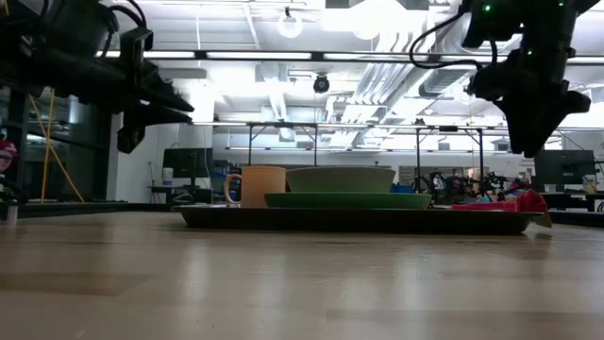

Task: Set up tray
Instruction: Return to Home Position

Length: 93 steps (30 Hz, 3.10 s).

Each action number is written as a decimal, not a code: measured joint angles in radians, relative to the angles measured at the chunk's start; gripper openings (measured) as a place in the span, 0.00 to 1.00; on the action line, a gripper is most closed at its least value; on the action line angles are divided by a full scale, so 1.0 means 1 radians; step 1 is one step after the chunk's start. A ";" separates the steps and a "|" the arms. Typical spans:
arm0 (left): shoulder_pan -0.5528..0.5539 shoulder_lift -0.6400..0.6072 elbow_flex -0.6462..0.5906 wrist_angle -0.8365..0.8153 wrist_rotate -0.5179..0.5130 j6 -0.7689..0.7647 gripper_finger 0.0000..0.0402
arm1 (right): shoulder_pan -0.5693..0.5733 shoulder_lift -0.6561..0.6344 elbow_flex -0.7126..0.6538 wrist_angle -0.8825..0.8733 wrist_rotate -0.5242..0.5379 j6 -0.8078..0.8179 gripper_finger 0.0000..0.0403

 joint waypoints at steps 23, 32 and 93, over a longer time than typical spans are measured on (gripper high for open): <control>0.000 0.009 -0.001 -0.231 -0.213 0.076 0.26 | 0.000 -0.155 0.000 0.022 0.199 -0.053 0.01; 0.000 0.009 -0.001 -0.241 -0.258 0.102 0.26 | 0.000 -0.295 -0.039 0.166 0.210 -0.134 0.01; -0.001 -0.135 0.202 -0.040 0.094 0.358 0.04 | 0.120 -0.735 -0.253 0.646 0.098 -0.517 0.00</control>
